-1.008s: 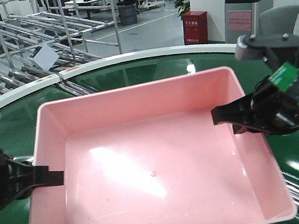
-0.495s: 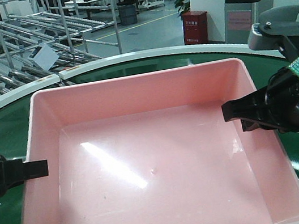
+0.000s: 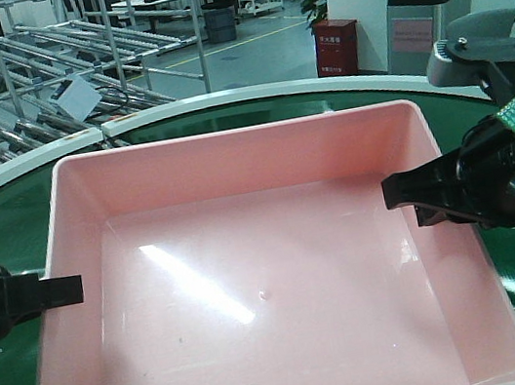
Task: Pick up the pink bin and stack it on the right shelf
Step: 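Close both grippers on the bin walls and lift the bin, then hold the pink bin with both grippers while the base turns away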
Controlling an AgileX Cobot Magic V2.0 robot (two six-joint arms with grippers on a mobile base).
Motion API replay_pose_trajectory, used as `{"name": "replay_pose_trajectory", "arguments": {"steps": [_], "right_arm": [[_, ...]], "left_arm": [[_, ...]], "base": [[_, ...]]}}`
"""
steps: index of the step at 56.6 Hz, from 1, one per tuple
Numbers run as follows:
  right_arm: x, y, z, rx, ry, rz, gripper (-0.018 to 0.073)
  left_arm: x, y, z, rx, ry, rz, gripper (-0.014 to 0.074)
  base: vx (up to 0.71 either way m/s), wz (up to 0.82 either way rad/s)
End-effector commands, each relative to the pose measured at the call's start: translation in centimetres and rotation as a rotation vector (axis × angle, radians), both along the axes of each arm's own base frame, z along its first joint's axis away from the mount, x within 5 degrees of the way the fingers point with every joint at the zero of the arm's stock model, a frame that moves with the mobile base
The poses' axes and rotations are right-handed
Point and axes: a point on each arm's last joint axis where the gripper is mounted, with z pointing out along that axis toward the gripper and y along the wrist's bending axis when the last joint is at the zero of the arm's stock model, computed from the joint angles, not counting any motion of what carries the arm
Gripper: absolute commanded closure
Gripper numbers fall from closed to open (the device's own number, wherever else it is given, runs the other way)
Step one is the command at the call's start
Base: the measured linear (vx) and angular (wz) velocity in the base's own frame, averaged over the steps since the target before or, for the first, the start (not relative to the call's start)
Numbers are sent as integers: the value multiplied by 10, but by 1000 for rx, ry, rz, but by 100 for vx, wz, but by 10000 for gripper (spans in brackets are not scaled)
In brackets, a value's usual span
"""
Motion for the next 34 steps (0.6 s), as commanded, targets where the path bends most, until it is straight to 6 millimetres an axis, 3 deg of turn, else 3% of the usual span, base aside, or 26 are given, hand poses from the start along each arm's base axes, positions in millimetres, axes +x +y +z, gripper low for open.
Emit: {"name": "replay_pose_trajectory", "arguments": {"steps": [1, 34], "right_arm": [[-7, 0, 28, 69, -153, 21, 571], [-5, 1, 27, 67, -148, 21, 571]], "left_arm": [[-9, -5, 21, -87, -69, -14, 596], [-9, -5, 20, -86, -68, -15, 596]], "base": [[0, 0], [-7, 2]]}}
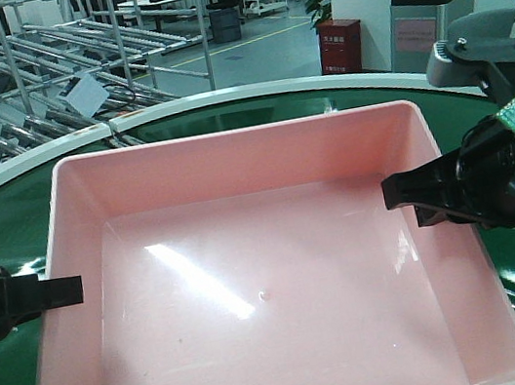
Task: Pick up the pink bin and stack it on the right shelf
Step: 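Hold the pink bin with both grippers while the base turns away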
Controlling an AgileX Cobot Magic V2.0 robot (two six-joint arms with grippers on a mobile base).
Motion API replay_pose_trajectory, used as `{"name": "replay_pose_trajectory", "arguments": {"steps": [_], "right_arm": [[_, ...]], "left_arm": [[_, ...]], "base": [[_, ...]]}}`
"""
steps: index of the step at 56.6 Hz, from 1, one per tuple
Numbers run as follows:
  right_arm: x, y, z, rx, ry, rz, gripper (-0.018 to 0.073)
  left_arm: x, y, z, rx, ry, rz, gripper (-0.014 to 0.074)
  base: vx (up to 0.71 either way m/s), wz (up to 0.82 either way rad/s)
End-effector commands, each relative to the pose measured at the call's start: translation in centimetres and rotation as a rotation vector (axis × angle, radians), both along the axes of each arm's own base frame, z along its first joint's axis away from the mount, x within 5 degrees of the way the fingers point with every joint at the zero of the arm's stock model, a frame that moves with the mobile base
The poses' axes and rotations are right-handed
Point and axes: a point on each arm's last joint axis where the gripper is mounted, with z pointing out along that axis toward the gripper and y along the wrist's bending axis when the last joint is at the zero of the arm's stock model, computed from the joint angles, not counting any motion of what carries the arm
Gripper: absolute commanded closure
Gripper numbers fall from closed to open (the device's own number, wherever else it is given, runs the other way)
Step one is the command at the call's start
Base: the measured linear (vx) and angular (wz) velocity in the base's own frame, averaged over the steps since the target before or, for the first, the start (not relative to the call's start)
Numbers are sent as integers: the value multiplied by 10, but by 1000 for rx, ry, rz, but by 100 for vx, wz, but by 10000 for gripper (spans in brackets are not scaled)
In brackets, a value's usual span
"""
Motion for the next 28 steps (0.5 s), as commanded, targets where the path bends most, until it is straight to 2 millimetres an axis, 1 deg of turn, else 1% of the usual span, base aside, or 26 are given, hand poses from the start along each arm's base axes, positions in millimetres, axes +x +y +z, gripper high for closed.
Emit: {"name": "replay_pose_trajectory", "arguments": {"steps": [1, 28], "right_arm": [[-4, 1, 27, 66, -148, 20, 571], [-4, 1, 26, 66, -147, 20, 571]], "left_arm": [[-9, -5, 21, -87, -68, -15, 596], [-9, -5, 21, -86, -68, -16, 598]], "base": [[-18, -4], [-23, -7]]}}
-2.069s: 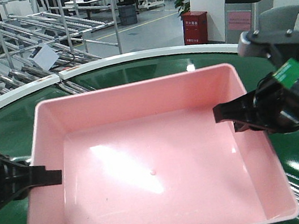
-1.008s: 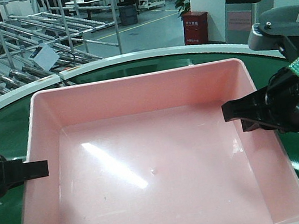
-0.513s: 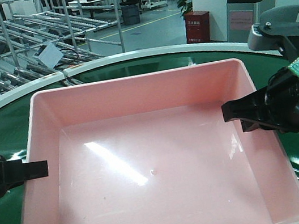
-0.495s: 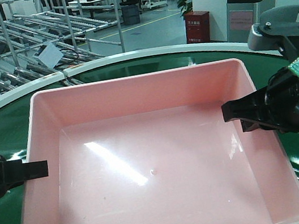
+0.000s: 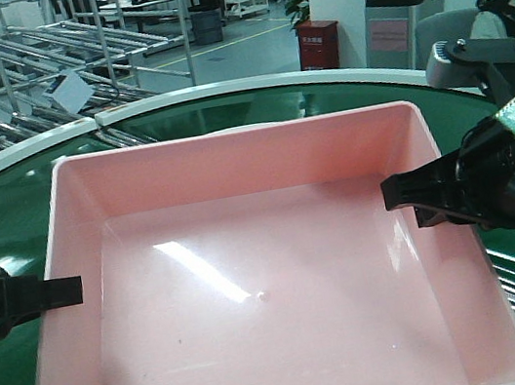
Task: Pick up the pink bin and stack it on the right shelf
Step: 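Hold the pink bin with both grippers while the base turns away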
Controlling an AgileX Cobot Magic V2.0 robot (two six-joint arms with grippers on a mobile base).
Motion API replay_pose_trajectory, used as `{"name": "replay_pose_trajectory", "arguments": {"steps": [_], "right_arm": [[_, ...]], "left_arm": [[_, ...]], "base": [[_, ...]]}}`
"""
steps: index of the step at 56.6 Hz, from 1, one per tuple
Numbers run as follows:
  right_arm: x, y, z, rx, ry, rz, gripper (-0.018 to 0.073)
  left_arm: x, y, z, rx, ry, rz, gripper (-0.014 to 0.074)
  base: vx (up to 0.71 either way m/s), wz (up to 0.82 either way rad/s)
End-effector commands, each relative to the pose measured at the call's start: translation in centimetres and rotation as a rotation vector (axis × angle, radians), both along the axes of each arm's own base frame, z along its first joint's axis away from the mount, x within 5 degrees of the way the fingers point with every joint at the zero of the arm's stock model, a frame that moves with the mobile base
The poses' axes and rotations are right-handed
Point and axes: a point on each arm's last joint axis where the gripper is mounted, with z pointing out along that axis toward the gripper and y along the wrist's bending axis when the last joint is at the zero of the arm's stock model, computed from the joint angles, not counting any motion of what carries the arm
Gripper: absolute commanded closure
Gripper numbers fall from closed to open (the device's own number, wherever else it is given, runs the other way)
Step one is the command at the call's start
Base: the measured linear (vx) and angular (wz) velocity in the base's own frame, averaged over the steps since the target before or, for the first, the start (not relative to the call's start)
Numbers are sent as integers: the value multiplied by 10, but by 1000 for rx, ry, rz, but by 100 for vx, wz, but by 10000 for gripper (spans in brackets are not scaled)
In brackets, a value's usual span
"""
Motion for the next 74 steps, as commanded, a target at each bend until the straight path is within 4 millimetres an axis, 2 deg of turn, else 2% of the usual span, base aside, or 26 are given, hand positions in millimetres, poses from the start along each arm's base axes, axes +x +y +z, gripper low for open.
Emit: {"name": "replay_pose_trajectory", "arguments": {"steps": [1, 27, 74], "right_arm": [[-4, 1, 26, 66, -149, 20, 571], [-4, 1, 26, 66, -149, 20, 571], [-4, 1, 26, 66, -149, 20, 571]], "left_arm": [[-9, -5, 21, -88, -69, -15, 598], [-9, -5, 20, -87, -65, -18, 597], [-10, -5, 21, -87, -67, -19, 596]], "base": [[-25, -16], [-22, -40], [-9, -78]]}}
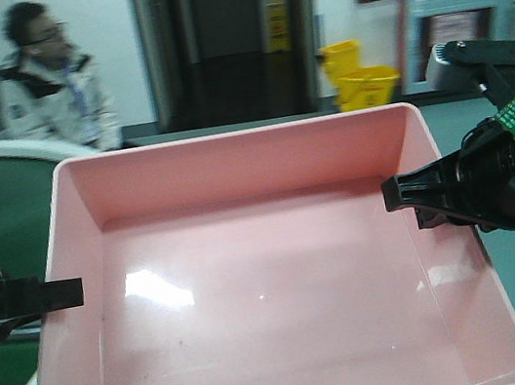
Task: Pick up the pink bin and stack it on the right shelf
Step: 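Hold the pink bin with both grippers while the base turns away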
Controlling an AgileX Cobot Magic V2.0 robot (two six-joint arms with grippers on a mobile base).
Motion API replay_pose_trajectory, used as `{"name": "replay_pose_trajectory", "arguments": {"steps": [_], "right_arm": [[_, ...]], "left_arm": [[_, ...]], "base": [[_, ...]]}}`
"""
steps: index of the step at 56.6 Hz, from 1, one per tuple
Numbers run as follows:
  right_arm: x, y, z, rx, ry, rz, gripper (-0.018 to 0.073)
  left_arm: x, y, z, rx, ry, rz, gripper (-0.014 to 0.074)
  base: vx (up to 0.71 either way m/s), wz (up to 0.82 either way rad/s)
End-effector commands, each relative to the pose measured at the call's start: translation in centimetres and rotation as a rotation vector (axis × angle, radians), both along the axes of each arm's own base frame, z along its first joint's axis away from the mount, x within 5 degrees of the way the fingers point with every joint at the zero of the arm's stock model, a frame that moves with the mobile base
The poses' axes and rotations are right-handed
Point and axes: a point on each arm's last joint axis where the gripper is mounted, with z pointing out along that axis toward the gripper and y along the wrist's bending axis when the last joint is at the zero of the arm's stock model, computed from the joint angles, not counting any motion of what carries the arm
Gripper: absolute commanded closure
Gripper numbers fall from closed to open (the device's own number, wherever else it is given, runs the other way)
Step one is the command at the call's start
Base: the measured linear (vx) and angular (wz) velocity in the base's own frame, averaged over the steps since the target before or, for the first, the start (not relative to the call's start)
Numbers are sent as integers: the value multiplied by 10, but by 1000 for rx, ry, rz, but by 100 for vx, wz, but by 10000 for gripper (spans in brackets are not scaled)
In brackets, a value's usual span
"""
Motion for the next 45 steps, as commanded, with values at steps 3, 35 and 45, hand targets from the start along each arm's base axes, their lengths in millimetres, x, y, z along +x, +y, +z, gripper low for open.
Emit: {"name": "replay_pose_trajectory", "arguments": {"steps": [3, 35, 45], "right_arm": [[-5, 1, 28, 69, -157, 21, 571], [-5, 1, 28, 73, -156, 21, 571], [-5, 1, 28, 73, -156, 21, 571]], "left_arm": [[-9, -5, 21, -89, -71, -14, 596], [-9, -5, 21, -89, -71, -14, 596], [-9, -5, 21, -90, -72, -14, 595]], "base": [[7, -80], [18, -66], [28, -57]]}}
